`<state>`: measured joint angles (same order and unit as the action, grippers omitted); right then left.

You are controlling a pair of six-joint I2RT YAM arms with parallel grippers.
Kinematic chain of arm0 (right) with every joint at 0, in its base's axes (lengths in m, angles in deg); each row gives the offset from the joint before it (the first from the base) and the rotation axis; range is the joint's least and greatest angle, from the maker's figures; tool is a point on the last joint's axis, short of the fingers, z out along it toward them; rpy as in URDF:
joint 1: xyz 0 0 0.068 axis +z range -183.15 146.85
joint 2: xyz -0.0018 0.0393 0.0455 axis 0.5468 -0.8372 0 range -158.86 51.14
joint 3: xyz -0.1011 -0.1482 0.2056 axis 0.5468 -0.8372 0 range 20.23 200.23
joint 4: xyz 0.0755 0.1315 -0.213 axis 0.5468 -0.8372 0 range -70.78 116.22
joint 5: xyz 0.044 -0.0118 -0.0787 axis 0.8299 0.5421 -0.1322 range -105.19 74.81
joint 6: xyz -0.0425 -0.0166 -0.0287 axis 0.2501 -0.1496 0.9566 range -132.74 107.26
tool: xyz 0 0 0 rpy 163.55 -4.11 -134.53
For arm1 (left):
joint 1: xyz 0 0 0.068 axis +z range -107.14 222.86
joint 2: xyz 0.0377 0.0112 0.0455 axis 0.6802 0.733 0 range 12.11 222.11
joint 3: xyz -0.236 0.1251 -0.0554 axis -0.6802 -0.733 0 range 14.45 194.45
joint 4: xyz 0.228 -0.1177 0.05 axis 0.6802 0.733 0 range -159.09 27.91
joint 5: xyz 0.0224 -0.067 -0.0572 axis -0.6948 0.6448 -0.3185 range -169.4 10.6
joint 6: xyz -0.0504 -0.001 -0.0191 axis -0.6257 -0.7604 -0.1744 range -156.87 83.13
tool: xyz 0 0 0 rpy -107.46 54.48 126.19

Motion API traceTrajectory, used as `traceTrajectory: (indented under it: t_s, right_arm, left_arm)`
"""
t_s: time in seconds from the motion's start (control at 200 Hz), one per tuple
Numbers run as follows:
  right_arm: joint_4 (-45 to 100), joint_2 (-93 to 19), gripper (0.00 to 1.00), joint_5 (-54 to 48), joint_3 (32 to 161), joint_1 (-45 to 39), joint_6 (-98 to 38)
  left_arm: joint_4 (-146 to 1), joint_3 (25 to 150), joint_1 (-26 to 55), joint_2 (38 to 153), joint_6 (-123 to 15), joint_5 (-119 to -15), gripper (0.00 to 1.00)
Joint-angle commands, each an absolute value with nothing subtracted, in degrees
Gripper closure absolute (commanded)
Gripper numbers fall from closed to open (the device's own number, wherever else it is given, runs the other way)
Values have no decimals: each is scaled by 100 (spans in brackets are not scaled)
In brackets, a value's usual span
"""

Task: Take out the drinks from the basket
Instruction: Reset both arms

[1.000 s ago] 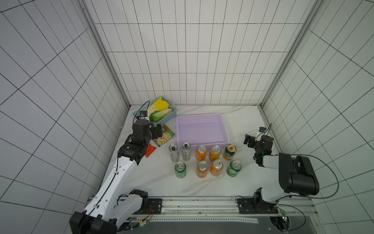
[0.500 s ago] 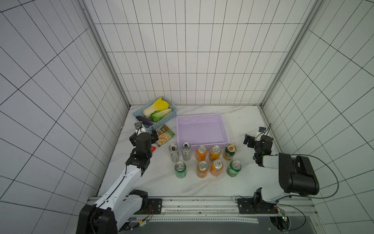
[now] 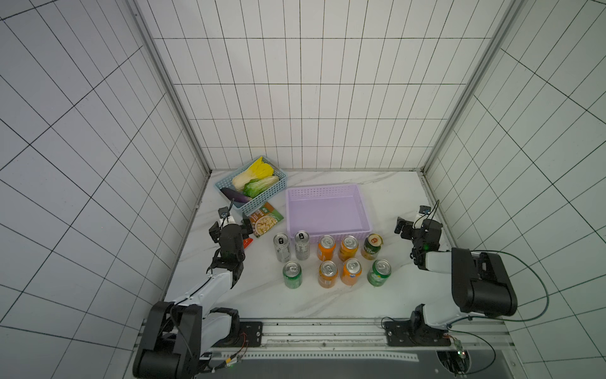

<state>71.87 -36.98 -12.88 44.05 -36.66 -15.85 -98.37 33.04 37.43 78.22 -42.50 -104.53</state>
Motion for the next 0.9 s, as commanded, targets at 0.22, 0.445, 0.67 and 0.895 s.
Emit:
traceTrajectory:
  t_s: [0.22,0.445,0.67,0.895]
  right_arm:
    - [7274,-3701,1,-1387,4484,-3588,-1504]
    - [7271,-3701,1,-1405,4484,-3579,-1504]
    - [7254,-3697,1,-1423,4493,-3570,-1493]
    - [7255,-3695,1,-1431,4493,-3570,-1494]
  left_arm:
    - [-12204,2822,3929,8768,-3853,-9228,2]
    - [-13550,2652,3962,9838,-3850,-8950,2]
    - [-13332,3096,3991,10347,-3776,-8920,2]
    - [-11314,3985,4550,10110,-4407,-8471,2]
